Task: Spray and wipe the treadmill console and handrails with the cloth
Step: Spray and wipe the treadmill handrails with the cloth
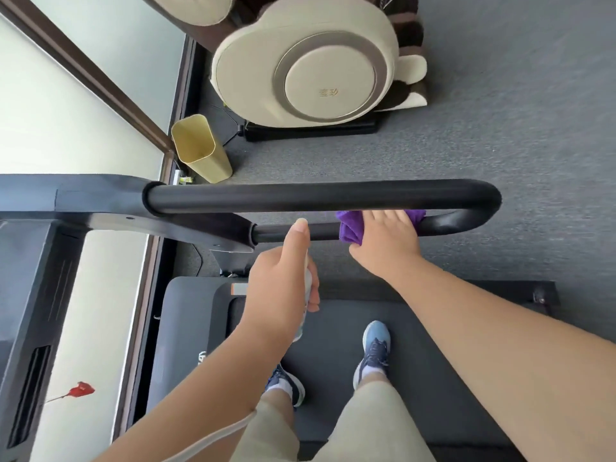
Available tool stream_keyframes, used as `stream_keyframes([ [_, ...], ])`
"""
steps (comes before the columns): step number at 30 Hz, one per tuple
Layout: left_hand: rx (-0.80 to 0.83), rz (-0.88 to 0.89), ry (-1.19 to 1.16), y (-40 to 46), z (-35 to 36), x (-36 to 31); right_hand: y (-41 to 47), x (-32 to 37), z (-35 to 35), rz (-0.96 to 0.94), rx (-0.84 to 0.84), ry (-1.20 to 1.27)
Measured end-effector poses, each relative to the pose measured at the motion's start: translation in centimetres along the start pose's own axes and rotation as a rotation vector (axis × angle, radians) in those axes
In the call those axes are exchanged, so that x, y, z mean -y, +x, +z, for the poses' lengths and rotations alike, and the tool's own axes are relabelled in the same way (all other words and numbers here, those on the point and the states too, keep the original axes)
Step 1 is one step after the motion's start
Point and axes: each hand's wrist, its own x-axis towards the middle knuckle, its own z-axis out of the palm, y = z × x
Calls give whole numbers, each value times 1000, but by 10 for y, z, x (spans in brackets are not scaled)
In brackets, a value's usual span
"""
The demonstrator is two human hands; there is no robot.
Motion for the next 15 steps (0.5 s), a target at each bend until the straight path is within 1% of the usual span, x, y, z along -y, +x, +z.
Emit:
stream_keyframes([
  [3,27,4,-19,-5,19,-12,-13,-52,-21,53,99,-193],
  [5,48,12,-40,-7,29,-20,-16,-67,-38,25,166,-346],
  [7,61,24,-31,-8,36,-28,-20,-70,-46,-70,168,-519],
  [9,72,39,-22,-8,42,-33,-27,-71,-44,-192,191,-743],
  [11,79,63,-16,-8,43,-35,-34,-74,-35,-238,195,-960],
  [12,84,75,-14,-8,43,-35,-35,-76,-31,-200,201,-986],
  [13,89,84,-13,-7,41,-34,-36,-77,-28,-152,191,-923],
  [15,91,88,-25,-4,36,-30,-35,-75,-27,-79,151,-680],
])
